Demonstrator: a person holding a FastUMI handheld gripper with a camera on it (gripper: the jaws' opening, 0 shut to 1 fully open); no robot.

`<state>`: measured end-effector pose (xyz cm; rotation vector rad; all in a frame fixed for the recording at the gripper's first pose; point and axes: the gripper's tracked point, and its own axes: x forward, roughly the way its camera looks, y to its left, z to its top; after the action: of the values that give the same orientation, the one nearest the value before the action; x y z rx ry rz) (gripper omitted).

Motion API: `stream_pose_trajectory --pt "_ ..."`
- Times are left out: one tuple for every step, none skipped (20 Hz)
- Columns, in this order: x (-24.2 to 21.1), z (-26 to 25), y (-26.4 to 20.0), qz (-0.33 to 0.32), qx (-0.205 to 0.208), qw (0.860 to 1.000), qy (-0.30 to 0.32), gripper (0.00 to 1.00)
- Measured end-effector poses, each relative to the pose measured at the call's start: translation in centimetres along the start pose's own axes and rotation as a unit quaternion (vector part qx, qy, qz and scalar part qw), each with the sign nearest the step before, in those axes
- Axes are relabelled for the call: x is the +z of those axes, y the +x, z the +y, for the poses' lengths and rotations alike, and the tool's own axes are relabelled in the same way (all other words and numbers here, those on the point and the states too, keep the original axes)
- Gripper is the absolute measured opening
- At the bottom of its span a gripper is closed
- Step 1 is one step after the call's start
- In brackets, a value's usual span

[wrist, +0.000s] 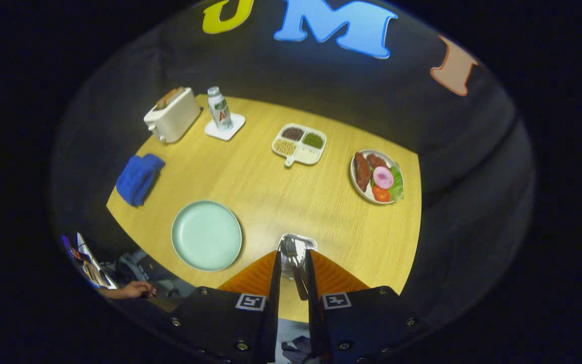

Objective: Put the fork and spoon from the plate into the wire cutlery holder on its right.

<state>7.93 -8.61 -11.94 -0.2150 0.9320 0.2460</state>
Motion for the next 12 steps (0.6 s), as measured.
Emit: stream_pose_trajectory --pt "0.9 0.6 -0.9 -0.045 -0.010 0.999 0.014 0.26" --pt "1.6 1.6 -1.9 -0.088 -0.012 0.996 0.027 0.26" --pt "2.1 2.3 -3.0 -0.125 -0.019 0.991 0.038 0.26" --pt "2.3 2.7 -4.0 -0.164 -0.027 0.985 0.044 0.26" --pt "3.2 3.1 -5.5 -0.208 -0.041 0.976 0.045 0.26" --pt "3.6 3.3 -6.7 -0.246 -0.059 0.966 0.045 0.26" --pt "4.2 3.9 -8.1 -0.278 -0.069 0.957 0.044 0.26" --pt "4.4 4.5 -9.3 -0.304 -0.080 0.948 0.043 0.26" --pt "4.7 5.2 -10.6 -0.328 -0.085 0.940 0.046 0.26" --pt "4.9 6.0 -11.7 -0.351 -0.087 0.931 0.049 0.26" --pt "5.3 6.7 -12.9 -0.375 -0.093 0.921 0.051 0.26" --pt "5.7 7.0 -14.0 -0.399 -0.106 0.910 0.044 0.26"
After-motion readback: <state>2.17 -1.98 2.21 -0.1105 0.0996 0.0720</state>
